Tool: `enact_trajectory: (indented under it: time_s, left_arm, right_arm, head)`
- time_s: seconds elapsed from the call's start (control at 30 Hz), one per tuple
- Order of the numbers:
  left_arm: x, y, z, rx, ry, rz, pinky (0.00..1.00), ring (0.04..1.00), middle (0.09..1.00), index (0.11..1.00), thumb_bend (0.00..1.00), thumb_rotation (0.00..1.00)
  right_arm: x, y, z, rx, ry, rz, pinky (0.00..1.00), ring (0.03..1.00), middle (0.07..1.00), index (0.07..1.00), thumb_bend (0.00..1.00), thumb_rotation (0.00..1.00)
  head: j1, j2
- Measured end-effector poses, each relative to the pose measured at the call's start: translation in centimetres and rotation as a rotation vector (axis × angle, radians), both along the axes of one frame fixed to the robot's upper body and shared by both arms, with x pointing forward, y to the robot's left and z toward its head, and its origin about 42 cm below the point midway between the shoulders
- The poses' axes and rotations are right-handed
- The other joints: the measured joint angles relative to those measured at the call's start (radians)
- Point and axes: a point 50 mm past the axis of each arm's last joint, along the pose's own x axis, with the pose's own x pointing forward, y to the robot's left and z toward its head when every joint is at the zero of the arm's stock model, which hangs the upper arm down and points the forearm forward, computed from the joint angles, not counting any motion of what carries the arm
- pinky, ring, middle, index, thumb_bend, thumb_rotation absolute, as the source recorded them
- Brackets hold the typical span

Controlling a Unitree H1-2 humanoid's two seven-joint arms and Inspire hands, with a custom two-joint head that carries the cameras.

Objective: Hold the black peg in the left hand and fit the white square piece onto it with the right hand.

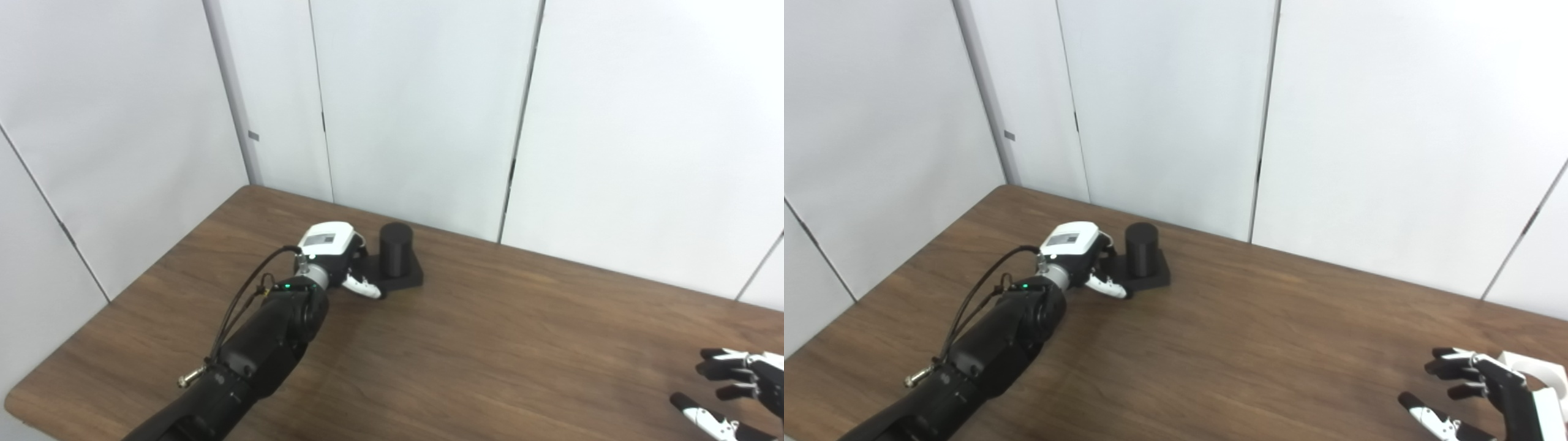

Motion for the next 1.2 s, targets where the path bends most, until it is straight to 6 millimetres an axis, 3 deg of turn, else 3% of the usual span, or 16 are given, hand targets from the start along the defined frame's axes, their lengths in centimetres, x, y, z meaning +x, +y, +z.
enact_trajectory:
  time_s: [0.57,0.77,1.0,1.2]
  left_arm:
    - [-2.0,-3.9,-0.8,0.016,-0.035,-0.380,0.82,0.825,0.819,0.491,0.52,0.06]
    - [-2.7,-5.9,-1.4,0.055,-0.029,-0.476,0.75,0.808,0.819,0.492,0.52,0.07]
    - [-3.3,-8.4,-1.7,0.120,-0.048,-0.549,0.81,0.826,0.811,0.492,0.52,0.08]
    - [-3.3,-10.1,-1.5,0.160,-0.057,-0.596,0.78,0.805,0.813,0.493,0.52,0.08]
  right_arm:
    - [0.4,-0.3,-2.0,0.003,-0.005,0.030,0.50,0.600,0.676,0.492,0.50,0.11]
    - [0.6,-0.4,-2.8,0.003,-0.004,0.025,0.50,0.603,0.676,0.492,0.50,0.11]
    - [0.8,-0.1,-2.7,-0.009,-0.024,0.018,0.51,0.601,0.682,0.493,0.50,0.11]
    - [0.9,0.2,-2.6,-0.001,-0.029,0.017,0.49,0.592,0.670,0.493,0.50,0.12]
  head:
    - [-0.140,0.034]
    - [-0.180,0.043]
    - [-0.242,0.057]
    - [-0.294,0.066]
